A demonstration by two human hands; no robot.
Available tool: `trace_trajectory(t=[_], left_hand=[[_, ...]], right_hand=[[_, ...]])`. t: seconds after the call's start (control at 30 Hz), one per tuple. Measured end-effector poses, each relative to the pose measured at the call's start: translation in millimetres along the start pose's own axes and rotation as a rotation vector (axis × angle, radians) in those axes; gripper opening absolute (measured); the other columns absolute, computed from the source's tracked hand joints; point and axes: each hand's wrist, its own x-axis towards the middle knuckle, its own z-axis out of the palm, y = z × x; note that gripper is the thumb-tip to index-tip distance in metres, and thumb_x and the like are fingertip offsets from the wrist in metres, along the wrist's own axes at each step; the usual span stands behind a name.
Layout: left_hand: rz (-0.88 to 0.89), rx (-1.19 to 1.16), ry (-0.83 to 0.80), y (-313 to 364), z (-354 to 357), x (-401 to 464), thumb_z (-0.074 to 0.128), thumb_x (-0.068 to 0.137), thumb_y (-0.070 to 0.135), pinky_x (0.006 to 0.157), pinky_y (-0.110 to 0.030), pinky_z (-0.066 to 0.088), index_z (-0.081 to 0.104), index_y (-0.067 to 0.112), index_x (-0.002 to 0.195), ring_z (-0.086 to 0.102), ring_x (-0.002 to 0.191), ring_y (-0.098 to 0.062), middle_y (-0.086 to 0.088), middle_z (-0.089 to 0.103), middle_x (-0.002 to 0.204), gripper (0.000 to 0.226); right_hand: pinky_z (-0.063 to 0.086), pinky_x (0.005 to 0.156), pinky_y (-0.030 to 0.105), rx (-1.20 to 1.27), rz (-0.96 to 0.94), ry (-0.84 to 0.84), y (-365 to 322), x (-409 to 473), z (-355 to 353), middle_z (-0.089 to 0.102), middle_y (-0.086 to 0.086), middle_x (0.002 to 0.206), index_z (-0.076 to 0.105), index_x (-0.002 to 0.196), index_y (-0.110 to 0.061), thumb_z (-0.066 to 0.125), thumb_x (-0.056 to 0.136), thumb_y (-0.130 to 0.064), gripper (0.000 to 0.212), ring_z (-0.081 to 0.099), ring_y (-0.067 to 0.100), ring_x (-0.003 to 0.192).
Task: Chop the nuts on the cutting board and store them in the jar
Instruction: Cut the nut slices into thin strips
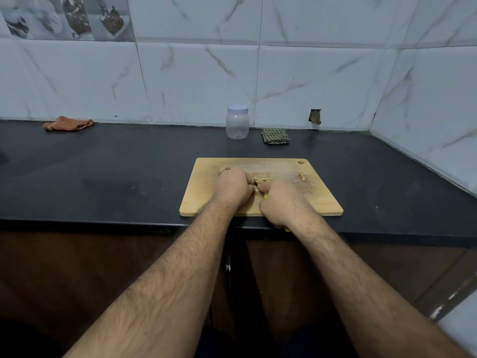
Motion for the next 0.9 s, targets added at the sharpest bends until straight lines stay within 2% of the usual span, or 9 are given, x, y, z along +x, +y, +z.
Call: trace_trajectory(t=[0.13,0.27,0.37,0.67,0.8,0.9], left_hand=[[-0.007,0.021,0.009,2.1,-0.2,-2.7,0.063,0.091,0.022,0.097,-0.028,0.047,0.077,0.022,0.102,0.06,0.111,-0.018,0.003,0.074,0.108,0.018],[-0.004,0.02,0.009,3.6,-2.1,-4.0,0.062,0.092,0.021,0.095,-0.026,0.044,0.077,0.023,0.104,0.056,0.115,-0.019,0.002,0.073,0.11,0.019],[-0.011,0.026,0.006,4.7,-2.7,-4.9,0.062,0.092,0.021,0.096,-0.026,0.044,0.076,0.023,0.105,0.057,0.115,-0.019,0.002,0.072,0.111,0.02],[-0.005,0.011,0.017,3.5,-2.2,-6.6,0.065,0.091,0.022,0.091,-0.026,0.047,0.077,0.023,0.104,0.063,0.106,-0.015,0.003,0.074,0.109,0.018],[0.0,-0.006,0.018,2.1,-3.5,-6.0,0.067,0.09,0.023,0.086,-0.026,0.048,0.078,0.022,0.103,0.065,0.101,-0.015,0.003,0.075,0.106,0.017],[-0.004,-0.013,0.023,1.3,-3.5,-5.9,0.069,0.088,0.023,0.082,-0.026,0.049,0.079,0.023,0.1,0.066,0.097,-0.016,0.002,0.075,0.103,0.016]], right_hand=[[0.056,0.074,0.033,0.023,0.02,0.003,6.0,-11.7,1.5,0.063,0.006,0.115,0.055,0.139,-0.025,0.047,0.089,-0.004,0.055,0.064,0.024,0.089],[0.054,0.087,0.034,0.013,0.021,0.019,12.5,-24.6,6.0,0.059,0.005,0.135,0.049,0.144,-0.028,0.05,0.09,-0.003,0.06,0.06,0.024,0.11],[0.051,0.093,0.033,-0.009,0.028,0.025,15.3,-28.0,7.5,0.057,0.003,0.138,0.048,0.145,-0.03,0.051,0.09,-0.005,0.061,0.055,0.023,0.12],[0.052,0.092,0.033,0.002,0.042,0.054,14.5,-21.1,2.9,0.06,0.004,0.134,0.049,0.144,-0.028,0.048,0.089,-0.004,0.061,0.056,0.022,0.117],[0.055,0.084,0.032,0.042,0.039,0.072,12.1,-15.5,1.9,0.061,0.004,0.129,0.049,0.144,-0.032,0.047,0.09,-0.006,0.06,0.06,0.021,0.106],[0.052,0.087,0.031,0.039,0.023,0.075,8.4,-10.2,1.6,0.063,0.005,0.129,0.051,0.143,-0.029,0.047,0.09,-0.007,0.058,0.059,0.023,0.111]])
